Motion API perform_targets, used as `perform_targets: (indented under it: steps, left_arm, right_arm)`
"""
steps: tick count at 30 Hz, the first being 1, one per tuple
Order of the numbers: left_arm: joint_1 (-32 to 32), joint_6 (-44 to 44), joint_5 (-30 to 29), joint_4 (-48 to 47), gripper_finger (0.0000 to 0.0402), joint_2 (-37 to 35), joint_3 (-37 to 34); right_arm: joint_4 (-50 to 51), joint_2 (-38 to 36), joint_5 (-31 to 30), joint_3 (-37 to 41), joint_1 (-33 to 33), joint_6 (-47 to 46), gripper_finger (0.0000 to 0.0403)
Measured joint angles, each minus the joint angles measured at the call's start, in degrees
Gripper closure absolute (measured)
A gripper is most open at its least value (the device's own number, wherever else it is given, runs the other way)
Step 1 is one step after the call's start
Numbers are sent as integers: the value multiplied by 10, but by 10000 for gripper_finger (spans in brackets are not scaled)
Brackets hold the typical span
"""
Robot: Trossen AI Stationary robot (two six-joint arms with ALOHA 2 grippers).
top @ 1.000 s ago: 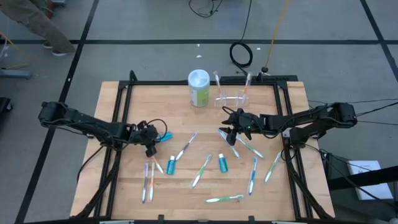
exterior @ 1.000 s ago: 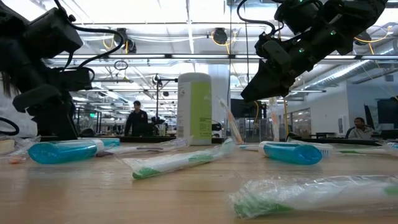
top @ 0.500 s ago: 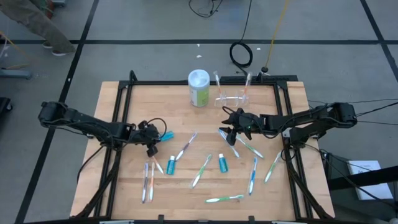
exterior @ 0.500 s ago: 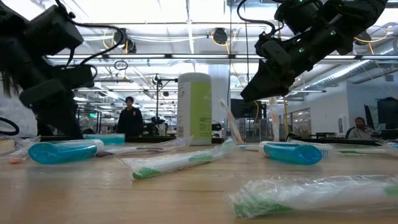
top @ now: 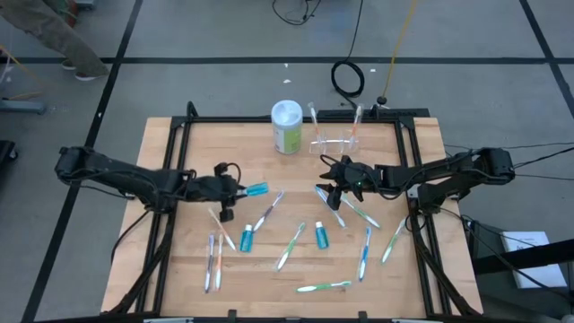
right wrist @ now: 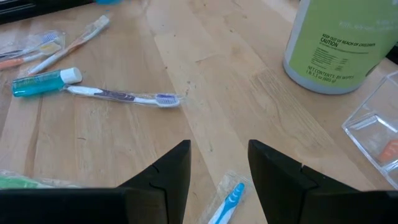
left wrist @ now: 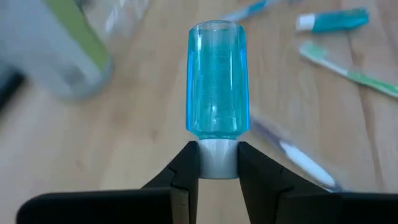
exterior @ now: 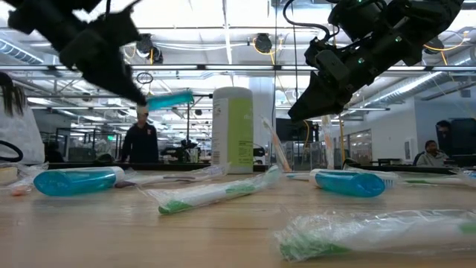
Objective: Pick & Place toothbrushing station
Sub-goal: Put the blue mouthwash into the transparent organizer
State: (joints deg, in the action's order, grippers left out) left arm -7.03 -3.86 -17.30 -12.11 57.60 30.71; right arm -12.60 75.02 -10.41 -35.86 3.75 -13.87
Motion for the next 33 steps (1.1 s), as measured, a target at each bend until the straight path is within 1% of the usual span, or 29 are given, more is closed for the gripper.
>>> perform_targets:
  steps: [5, 8, 10, 13, 17, 24, 29, 33]
  left_arm:
    - [14, 104, -11, 0, 320, 0, 43]
    - [27, 150, -11, 1, 320, 0, 53]
    - [40, 164, -11, 1, 320, 0, 53]
    - [55, 164, -5, -2, 320, 4, 53]
    - [67, 153, 26, -15, 320, 5, 53]
    - [68, 139, 28, -10, 320, 5, 53]
    - [67, 143, 36, 57, 320, 20, 54]
    - [66, 154, 55, 77, 320, 41, 53]
  right_arm:
    - [0, 0, 0, 0, 0, 0, 252]
    - [0, 0, 0, 0, 0, 0, 252]
    - [0, 0, 0, 0, 0, 0, 252]
    - [0, 0, 0, 0, 0, 0, 252]
    - [0, 0, 0, 0, 0, 0, 252]
    - [0, 0, 0, 0, 0, 0, 252]
    - [0, 0, 0, 0, 0, 0, 252]
    - [0, 0, 0, 0, 0, 9, 252]
